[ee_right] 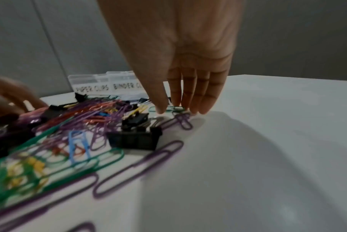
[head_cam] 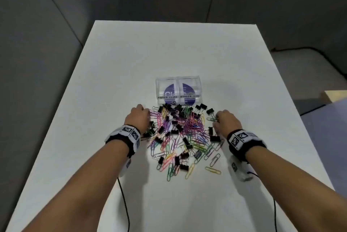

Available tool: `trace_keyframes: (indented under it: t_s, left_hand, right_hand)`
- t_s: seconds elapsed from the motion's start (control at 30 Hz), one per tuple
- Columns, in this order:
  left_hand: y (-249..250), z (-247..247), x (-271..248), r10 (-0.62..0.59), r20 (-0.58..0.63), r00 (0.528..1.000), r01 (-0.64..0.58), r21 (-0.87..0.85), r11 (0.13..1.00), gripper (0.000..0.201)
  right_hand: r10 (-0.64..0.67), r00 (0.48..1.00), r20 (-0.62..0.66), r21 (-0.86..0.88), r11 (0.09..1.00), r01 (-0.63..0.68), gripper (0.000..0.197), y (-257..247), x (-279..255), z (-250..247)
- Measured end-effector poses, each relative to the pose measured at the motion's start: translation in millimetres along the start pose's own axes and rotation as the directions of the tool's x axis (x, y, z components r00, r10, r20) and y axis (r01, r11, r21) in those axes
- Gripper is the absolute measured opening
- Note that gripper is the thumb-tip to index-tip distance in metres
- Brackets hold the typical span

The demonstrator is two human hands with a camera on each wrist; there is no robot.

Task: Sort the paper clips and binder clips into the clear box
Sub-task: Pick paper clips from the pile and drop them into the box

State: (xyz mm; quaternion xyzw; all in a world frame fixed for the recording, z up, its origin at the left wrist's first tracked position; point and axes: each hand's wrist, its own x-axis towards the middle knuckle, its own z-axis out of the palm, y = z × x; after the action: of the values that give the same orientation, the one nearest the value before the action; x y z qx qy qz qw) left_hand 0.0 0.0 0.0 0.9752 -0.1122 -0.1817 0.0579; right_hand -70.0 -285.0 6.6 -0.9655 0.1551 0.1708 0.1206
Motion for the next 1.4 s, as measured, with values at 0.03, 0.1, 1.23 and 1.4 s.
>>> trace_keyframes:
  t_s: [0.03,0.1,1.23,1.4]
  left_hand:
    - [1,1,-2,0.01,0.011,1.0,-0.01,0.017,1.0,0.034]
    - [2,5,-6,0.03,-0.002,1.0,-0.03,0.018,0.999,0.035]
    - [-10,-8,-13,0.032,0.119,0.992,-0.007,-0.202,0.979,0.025]
    - [-6,-7,-9,-0.007,0.16,0.987,0.045,-0.235,0.971,0.026]
  right_hand:
    - [-0.025,1.0,-0.011,-0.03,0.999,0.025,0.025,-4,-1,1]
    - [-0.072,0.996,-0.051,-0.072,0.995,0.068,0.025,-9,-1,4]
    - [0.156,0.983,0.099,0.256,0.95,-0.177,0.031,21,-13,0]
    - [0.208,0.977,0.055,0.215,0.953,-0.215,0.037,8,-15,10]
